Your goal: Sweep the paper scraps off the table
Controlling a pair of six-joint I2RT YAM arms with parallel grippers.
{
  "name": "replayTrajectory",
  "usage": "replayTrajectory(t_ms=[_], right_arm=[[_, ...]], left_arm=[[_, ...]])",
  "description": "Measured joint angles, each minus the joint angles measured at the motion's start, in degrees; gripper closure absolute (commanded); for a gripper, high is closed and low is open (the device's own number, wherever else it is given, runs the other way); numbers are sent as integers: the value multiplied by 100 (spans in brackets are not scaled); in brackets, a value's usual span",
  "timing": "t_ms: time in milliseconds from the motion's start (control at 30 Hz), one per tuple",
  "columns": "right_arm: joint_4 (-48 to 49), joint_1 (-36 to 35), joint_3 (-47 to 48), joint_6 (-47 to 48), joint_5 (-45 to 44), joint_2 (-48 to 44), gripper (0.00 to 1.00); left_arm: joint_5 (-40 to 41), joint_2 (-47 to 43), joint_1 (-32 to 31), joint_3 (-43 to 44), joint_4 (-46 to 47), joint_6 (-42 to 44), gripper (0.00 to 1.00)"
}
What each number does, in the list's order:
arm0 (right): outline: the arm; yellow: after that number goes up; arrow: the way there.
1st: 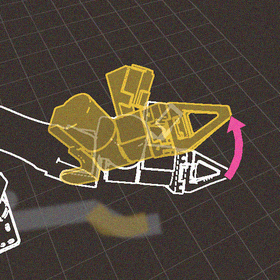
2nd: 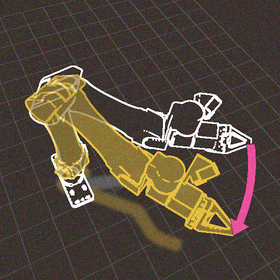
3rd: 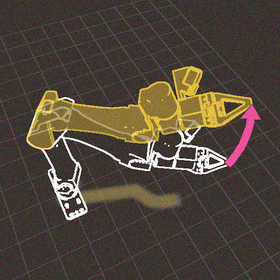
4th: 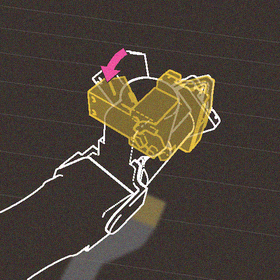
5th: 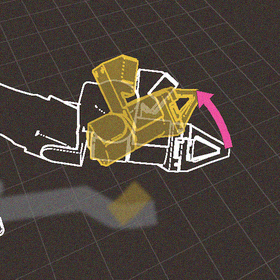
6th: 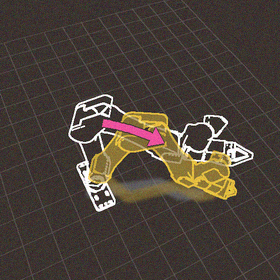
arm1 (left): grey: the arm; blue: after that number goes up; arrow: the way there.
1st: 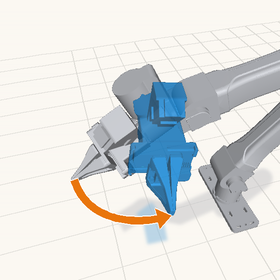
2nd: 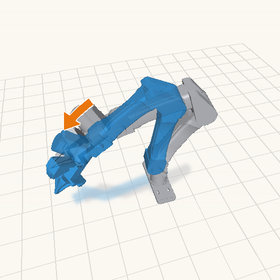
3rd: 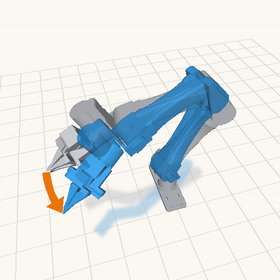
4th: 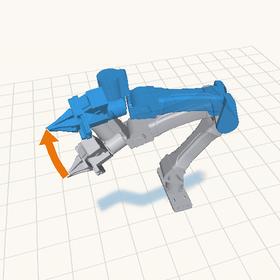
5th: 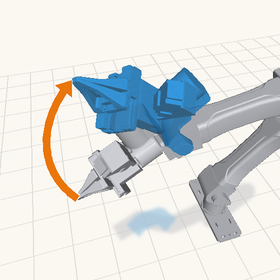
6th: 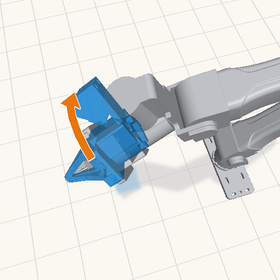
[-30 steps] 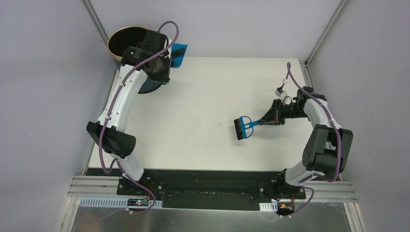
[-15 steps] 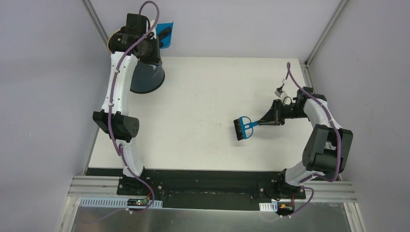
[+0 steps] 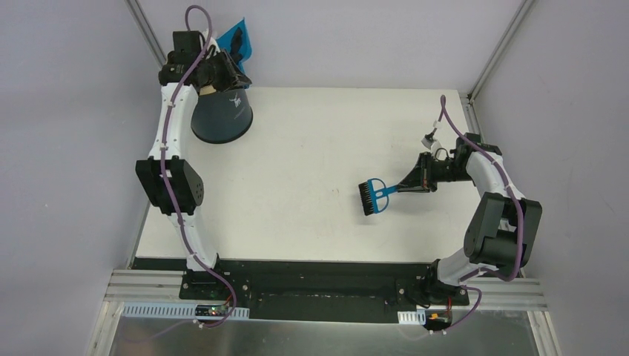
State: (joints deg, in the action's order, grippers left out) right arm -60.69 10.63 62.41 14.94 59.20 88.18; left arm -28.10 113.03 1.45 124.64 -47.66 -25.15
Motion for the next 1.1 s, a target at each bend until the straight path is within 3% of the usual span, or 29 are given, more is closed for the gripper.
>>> replayTrajectory(t_ms=[267, 467, 667, 833, 1100], right_arm=[[-7, 0, 0, 22, 2, 0, 100], [-9, 0, 0, 24, 2, 0, 100], [-24, 2, 0, 28, 0, 0, 100], [-24, 2, 0, 28, 2, 0, 100], [-37, 2, -2, 42, 2, -4, 100]], left_arm=[[-960, -946, 765, -2594, 3023, -2214, 100], [-1351, -1075, 1182, -3869, 6701, -4776, 100], [-973, -339, 1202, -4441, 10209, -7641, 100], [-717, 0, 1200, -4774, 11228, -8813, 100], [-643, 0, 1202, -4774, 11763, -9239, 100]])
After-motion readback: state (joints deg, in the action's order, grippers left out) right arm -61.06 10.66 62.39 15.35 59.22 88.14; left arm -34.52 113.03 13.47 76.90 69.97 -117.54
